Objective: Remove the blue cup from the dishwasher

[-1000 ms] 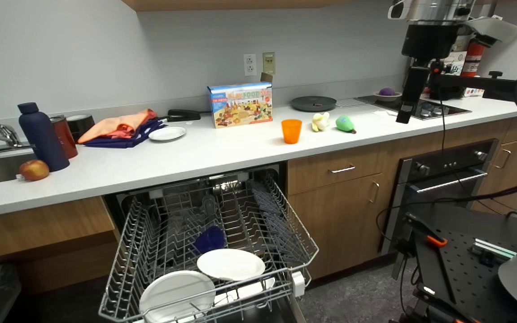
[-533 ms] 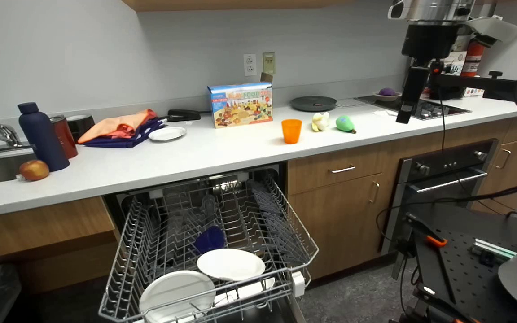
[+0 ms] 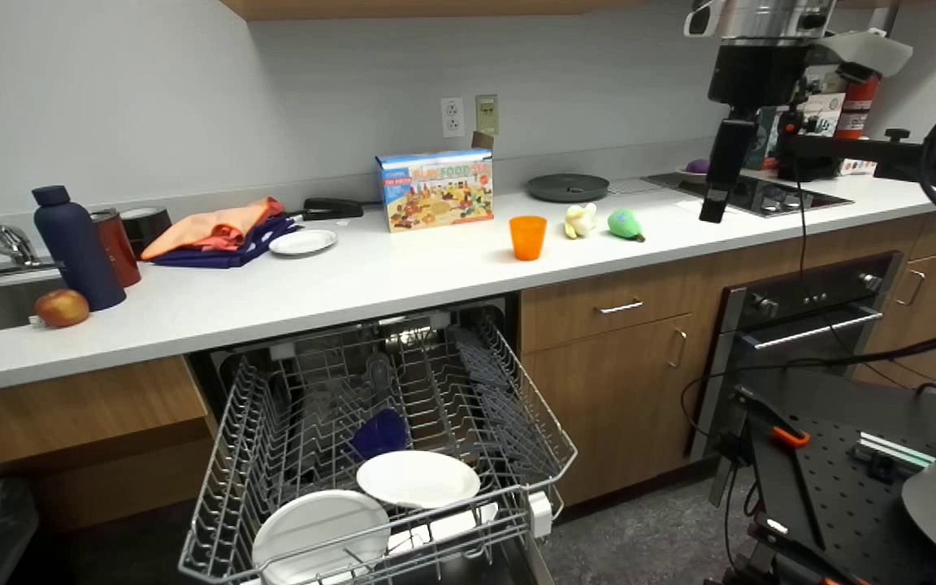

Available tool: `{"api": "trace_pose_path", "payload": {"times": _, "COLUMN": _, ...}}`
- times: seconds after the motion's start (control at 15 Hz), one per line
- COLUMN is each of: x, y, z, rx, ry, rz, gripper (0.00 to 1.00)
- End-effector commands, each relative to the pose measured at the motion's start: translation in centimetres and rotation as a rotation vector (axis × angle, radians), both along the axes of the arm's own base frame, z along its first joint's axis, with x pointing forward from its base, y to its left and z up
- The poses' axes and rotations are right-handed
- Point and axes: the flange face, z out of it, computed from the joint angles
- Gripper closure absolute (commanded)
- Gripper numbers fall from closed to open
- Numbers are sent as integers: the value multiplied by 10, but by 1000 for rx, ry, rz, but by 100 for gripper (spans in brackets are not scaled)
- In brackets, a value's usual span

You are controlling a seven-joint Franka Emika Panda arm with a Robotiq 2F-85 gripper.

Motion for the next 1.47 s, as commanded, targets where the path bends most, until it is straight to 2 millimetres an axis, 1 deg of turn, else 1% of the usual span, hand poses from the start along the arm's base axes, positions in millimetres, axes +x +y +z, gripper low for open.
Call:
{"api": "trace_pose_path", "payload": {"times": 0.0, "x": 36, "y": 5, "z": 6, "rx": 13, "ry": 4, "rz": -7, "gripper": 0}}
{"api": "trace_pose_path", "payload": {"times": 0.33, "x": 81, "y": 12, "z": 8, "rx": 9, "ry": -16, "rz": -6, "gripper": 0}}
{"api": "trace_pose_path", "payload": {"times": 0.53, "x": 103, "y": 16, "z": 9, "rx": 2, "ry": -30, "rz": 0, "gripper": 0}}
{"api": "trace_pose_path", "payload": {"times": 0.6, "x": 106, "y": 16, "z": 10, "rx": 0, "ry": -30, "rz": -2, "gripper": 0}}
{"api": "trace_pose_path", "payload": {"times": 0.67, "x": 89, "y": 13, "z": 6, "rx": -11, "ry": -25, "rz": 11, "gripper": 0}}
{"api": "trace_pose_path", "payload": {"times": 0.87, "x": 100, "y": 14, "z": 5, "rx": -12, "ry": -17, "rz": 10, "gripper": 0}}
{"api": "trace_pose_path", "payload": {"times": 1.13, "x": 101, "y": 13, "z": 5, "rx": -12, "ry": -17, "rz": 10, "gripper": 0}}
{"api": "trace_pose_path", "payload": {"times": 1.27, "x": 102, "y": 16, "z": 0, "rx": -13, "ry": -20, "rz": 3, "gripper": 0}}
{"api": "trace_pose_path", "payload": {"times": 1.4, "x": 111, "y": 20, "z": -3, "rx": -10, "ry": -40, "rz": -2, "gripper": 0}}
